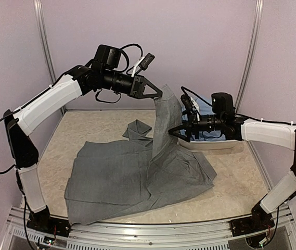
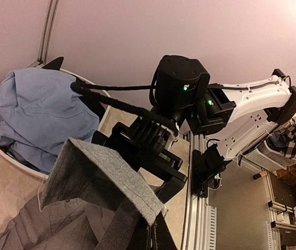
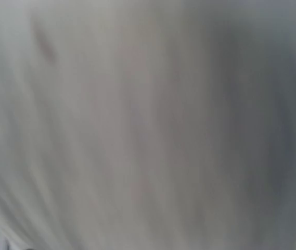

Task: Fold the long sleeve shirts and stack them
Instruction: Pass from the left arm to the right, then fold the flattened shirt at the center of the board.

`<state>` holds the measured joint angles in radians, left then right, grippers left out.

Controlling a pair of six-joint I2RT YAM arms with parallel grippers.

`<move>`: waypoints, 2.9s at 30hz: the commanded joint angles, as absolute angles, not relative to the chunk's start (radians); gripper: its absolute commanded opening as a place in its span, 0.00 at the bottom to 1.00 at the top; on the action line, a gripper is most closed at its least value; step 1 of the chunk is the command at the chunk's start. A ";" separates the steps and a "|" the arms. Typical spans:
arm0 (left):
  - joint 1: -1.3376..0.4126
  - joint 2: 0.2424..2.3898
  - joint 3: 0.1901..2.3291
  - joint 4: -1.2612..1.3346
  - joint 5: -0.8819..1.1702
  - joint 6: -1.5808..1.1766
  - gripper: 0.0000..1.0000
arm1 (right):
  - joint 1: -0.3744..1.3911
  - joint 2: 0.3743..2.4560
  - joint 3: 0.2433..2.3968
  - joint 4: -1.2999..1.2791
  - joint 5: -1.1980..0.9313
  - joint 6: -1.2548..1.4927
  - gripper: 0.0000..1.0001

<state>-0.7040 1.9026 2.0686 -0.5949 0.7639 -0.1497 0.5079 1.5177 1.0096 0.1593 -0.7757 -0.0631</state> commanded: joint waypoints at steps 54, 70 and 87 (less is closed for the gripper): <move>-1.278 1.698 1.091 -1.199 0.100 -0.382 0.77 | 0.347 1.626 1.238 -0.198 -0.582 0.010 0.00; -1.221 1.697 1.045 -1.164 0.040 -0.382 0.25 | 0.346 1.602 1.247 -0.210 -0.603 -0.026 0.00; -1.212 1.698 1.158 -1.273 -0.073 -0.406 0.00 | 0.347 1.526 1.242 -0.291 -0.507 -0.044 0.00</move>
<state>-1.2224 1.7084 1.0813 -1.2045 0.0139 -0.3824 0.3531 1.6085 1.2488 -0.2470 -0.5625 -0.0204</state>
